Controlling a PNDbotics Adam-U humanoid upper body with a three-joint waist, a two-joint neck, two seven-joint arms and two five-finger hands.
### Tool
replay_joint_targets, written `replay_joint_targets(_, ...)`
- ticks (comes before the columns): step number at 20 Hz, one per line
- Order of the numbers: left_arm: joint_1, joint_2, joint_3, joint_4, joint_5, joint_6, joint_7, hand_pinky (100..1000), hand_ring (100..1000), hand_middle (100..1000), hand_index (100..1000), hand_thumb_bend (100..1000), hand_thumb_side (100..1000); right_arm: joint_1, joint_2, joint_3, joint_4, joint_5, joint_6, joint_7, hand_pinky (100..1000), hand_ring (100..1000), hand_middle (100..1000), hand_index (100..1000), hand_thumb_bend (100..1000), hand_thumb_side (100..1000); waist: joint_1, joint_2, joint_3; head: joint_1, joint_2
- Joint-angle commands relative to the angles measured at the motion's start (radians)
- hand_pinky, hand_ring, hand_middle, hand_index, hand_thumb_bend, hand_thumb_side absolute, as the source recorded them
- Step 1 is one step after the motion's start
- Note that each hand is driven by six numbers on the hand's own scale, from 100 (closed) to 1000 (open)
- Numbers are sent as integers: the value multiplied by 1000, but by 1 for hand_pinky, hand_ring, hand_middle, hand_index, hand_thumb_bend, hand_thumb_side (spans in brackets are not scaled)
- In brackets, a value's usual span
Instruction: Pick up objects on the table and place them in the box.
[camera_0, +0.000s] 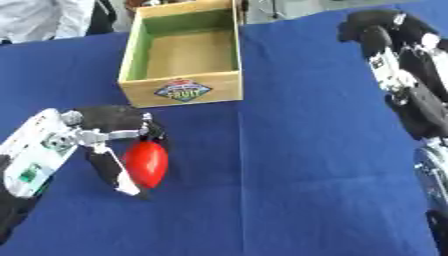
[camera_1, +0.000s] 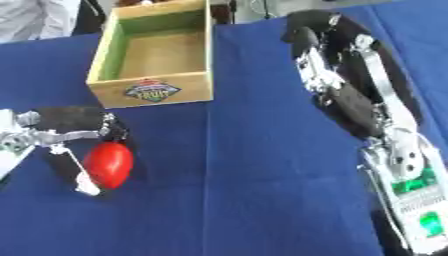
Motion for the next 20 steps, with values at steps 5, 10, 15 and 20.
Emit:
replay_joint_targets(5, -14, 22, 24, -35, 6, -101, -35, 100, 345, 436, 685, 439, 481, -9, -5, -1, -19, -7, -1, 3, 936, 837, 616, 773, 100, 599, -6, -22, 5, -3, -6)
replay_joint_targets(10, -3, 40, 34, -74, 0, -103, 4, 100, 316, 407, 655, 326, 509, -11, -6, -4, -19, -8, -4, -3, 935, 837, 617, 773, 100, 602, -8, -27, 9, -5, -3)
replay_joint_targets(15, 14, 70, 51, -127, -4, -110, 38, 100, 316, 408, 650, 275, 540, -11, -7, -5, -19, -14, -4, -7, 935, 837, 617, 772, 100, 594, -7, -33, 12, -8, 0)
replay_joint_targets(20, 26, 114, 100, -210, 27, -100, 83, 100, 307, 419, 641, 253, 585, -13, -11, -7, -19, -22, -2, -10, 935, 837, 615, 772, 100, 596, -4, -33, 13, -10, -1)
